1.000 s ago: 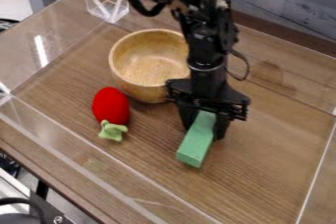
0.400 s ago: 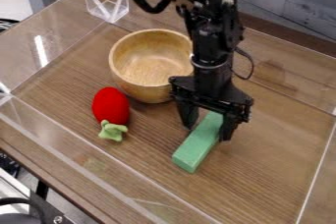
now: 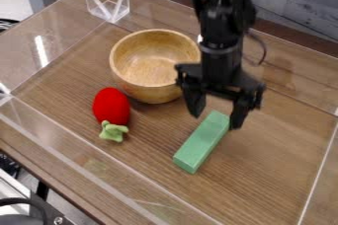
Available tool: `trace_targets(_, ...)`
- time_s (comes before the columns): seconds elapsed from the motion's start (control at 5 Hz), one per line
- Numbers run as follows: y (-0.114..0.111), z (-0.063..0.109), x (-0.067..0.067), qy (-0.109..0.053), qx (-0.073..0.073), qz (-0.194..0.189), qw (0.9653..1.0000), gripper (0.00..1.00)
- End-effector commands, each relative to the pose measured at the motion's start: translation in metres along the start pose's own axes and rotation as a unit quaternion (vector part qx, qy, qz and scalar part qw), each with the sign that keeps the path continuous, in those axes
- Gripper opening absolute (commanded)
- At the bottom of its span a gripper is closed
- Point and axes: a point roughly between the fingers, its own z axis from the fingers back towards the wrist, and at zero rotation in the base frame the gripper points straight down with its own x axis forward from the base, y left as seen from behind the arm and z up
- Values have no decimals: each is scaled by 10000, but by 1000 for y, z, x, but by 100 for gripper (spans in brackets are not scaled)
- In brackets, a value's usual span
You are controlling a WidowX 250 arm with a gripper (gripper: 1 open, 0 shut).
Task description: Remove the green stick from the brown bowl and put it on the table
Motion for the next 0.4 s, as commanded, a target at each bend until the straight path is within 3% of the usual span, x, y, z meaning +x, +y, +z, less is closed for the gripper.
trace_targets(0.0,-4,44,11,-455,-42,167,9988,100)
trace_targets(0.2,13,72,10,-685,55,539,9962,100)
